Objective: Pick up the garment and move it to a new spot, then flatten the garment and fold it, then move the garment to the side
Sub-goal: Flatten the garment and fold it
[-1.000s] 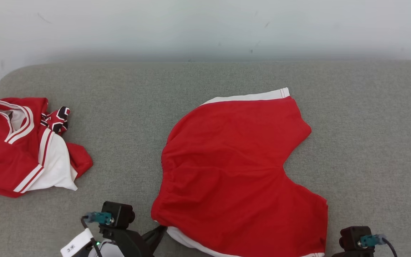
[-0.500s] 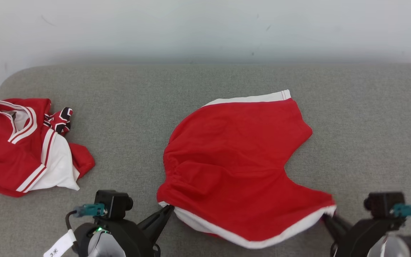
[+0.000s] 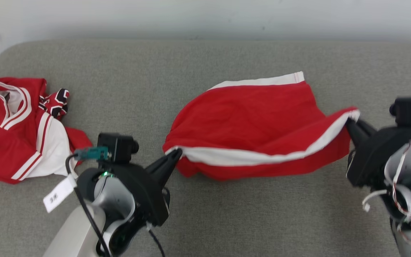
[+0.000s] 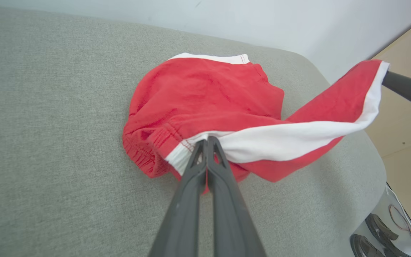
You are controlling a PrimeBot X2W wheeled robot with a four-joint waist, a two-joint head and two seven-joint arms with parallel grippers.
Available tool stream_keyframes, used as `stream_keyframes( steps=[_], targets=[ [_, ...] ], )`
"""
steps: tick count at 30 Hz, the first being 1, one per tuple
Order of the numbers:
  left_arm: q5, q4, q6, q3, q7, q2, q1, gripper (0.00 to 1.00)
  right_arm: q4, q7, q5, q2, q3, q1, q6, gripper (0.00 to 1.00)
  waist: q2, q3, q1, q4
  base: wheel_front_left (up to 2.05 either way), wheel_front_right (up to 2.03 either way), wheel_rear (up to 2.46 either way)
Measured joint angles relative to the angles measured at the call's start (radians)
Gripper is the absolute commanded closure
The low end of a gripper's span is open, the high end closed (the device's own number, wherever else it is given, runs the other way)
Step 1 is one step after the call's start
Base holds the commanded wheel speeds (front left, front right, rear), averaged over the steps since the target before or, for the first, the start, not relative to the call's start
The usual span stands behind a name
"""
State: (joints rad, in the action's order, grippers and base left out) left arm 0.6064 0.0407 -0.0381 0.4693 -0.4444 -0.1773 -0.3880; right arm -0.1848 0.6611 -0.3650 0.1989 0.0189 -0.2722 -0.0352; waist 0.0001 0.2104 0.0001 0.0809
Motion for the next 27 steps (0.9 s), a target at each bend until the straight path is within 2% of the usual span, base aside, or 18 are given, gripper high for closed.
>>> stream_keyframes(
  steps=[4, 9, 14, 27],
  targets=[
    [-0.007, 0.035, 0.022, -0.007, -0.005, 0.036, -0.074, 1.0, 0.053, -0.005, 0.029, 0.012, -0.007, -0.104, -0.002, 1.0, 0.0, 0.034, 0.0, 0.013, 0.0, 0.0, 0.0],
    [-0.007, 0.079, 0.039, -0.031, -0.004, 0.075, -0.168, 1.0, 0.124, -0.038, 0.07, 0.014, -0.007, -0.219, -0.023, 1.0, 0.0, 0.081, 0.0, 0.03, 0.0, 0.0, 0.0],
    [-0.007, 0.127, 0.047, -0.046, -0.003, 0.079, -0.216, 1.0, 0.213, -0.075, 0.087, 0.006, -0.032, -0.34, -0.026, 1.0, 0.0001, 0.129, 0.0, 0.039, 0.0, 0.0, 0.0],
    [-0.01, 0.254, 0.055, -0.072, 0.046, 0.101, -0.351, 1.0, 0.378, -0.184, 0.106, -0.029, -0.04, -0.455, -0.036, 1.0, 0.0001, 0.21, 0.0, 0.033, 0.0, 0.0, 0.0]
  ],
)
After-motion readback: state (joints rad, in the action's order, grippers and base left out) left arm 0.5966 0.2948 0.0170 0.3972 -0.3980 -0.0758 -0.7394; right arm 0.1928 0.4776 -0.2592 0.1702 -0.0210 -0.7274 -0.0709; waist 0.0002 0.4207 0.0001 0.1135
